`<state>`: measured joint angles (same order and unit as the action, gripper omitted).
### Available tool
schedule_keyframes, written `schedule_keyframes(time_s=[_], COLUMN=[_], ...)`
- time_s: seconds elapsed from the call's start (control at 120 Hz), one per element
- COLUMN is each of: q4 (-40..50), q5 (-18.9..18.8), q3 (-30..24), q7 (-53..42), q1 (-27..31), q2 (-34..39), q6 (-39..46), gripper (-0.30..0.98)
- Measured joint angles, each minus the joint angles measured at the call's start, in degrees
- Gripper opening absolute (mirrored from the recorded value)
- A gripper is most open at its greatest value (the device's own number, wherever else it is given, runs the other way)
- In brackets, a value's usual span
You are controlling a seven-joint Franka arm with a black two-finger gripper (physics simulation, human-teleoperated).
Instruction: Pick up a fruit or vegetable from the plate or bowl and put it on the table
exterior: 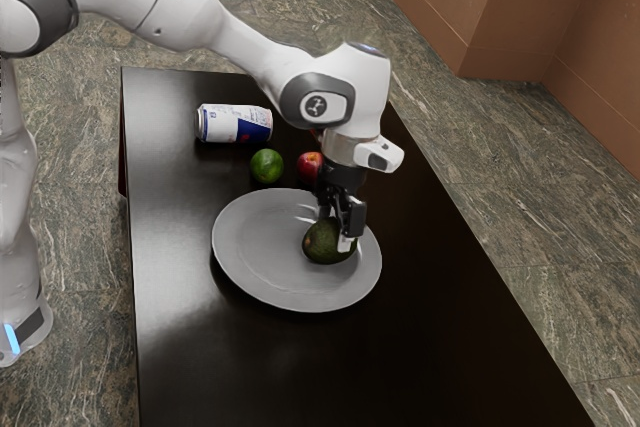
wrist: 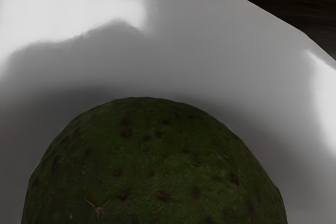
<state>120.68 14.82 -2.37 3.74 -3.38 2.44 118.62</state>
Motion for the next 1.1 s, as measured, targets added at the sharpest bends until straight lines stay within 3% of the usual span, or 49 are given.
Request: schedule_keyframes(time_s=[0.175,0.275,0.442,0.55,0.742,0.842,0.917,1.1], q4=[1.19,1.42,0.88,-6.31,-21.59,-24.69,-24.9,-23.43], q5=[0.82,0.67,0.14,-0.12,0.35,0.86,2.38,4.55], q3=[0.12,0.26,0.04,-0.05,-0.87,-2.23,-2.73,-2.81], q7=[-0.44,0.1,1.37,2.07,3.02,3.47,3.44,3.11], q1=[0.3,0.78,0.93,-0.73,-7.9,-10.96,-11.78,-12.0], q2=[-1.93,-1.05,0.4,-0.44,-12.22,-15.58,-15.74,-14.03], q6=[1.1,1.72,2.62,2.99,4.45,5.94,6.66,7.57], gripper=[0.68,0.54,0.5,0.49,0.5,0.47,0.59,0.65])
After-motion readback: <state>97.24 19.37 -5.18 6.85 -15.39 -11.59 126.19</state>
